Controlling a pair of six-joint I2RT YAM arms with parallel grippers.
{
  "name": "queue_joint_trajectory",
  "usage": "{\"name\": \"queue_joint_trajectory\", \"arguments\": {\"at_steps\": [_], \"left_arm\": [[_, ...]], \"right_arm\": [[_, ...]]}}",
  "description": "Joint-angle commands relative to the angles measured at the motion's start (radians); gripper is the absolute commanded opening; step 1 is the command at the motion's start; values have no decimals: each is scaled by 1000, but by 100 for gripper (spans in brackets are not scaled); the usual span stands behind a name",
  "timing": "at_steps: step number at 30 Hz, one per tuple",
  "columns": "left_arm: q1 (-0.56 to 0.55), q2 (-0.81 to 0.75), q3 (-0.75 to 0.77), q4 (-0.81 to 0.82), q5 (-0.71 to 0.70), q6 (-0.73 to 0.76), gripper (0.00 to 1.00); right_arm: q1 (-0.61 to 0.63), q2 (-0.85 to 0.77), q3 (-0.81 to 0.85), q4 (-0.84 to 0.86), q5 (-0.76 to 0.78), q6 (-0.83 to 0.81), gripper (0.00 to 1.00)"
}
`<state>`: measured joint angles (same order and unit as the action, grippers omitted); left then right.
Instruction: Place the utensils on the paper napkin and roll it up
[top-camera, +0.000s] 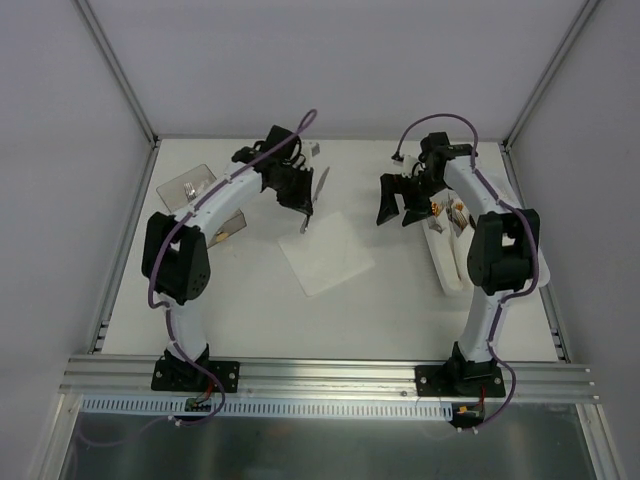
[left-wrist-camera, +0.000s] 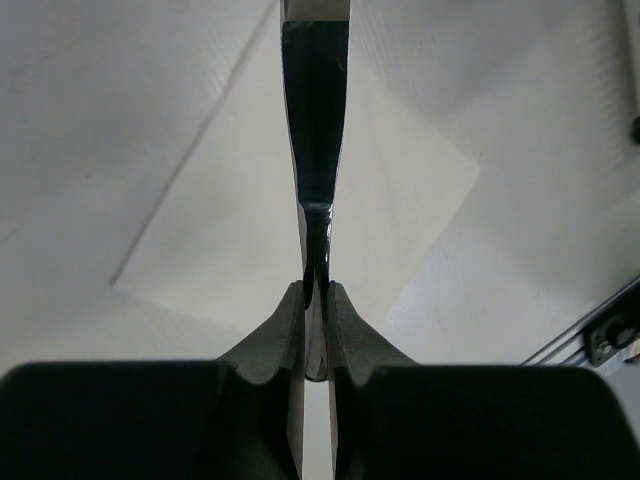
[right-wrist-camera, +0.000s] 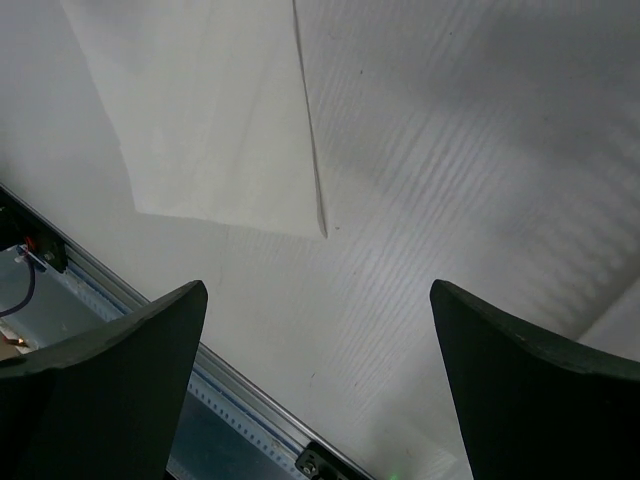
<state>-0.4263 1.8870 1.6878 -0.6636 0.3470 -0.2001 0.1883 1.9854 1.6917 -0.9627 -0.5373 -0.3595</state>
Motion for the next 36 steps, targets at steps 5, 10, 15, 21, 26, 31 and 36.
{"name": "queue_joint_trajectory", "arguments": {"at_steps": [5, 10, 15, 21, 26, 31, 36], "left_arm": [[-118, 127, 110, -126, -106, 171, 0], [-166, 182, 101, -128, -149, 166, 0], [-177, 208, 86, -128, -183, 87, 0], [-200, 198, 50, -122, -242, -4, 0], [-224, 173, 7, -107, -301, -97, 0], [-224, 144, -57, -68, -316, -145, 0], [-229, 165, -28, -60, -307, -150, 0]], "right_arm": [[-27, -148, -4, -4, 25, -13, 99], [-35, -171, -24, -8, 31, -10, 99], [-42, -177, -30, -18, 31, -13, 99], [-43, -175, -43, -16, 28, -10, 99], [-44, -175, -46, -16, 28, -6, 99], [-43, -180, -56, -14, 31, -4, 99], [-43, -175, -63, -13, 26, -1, 99]]}}
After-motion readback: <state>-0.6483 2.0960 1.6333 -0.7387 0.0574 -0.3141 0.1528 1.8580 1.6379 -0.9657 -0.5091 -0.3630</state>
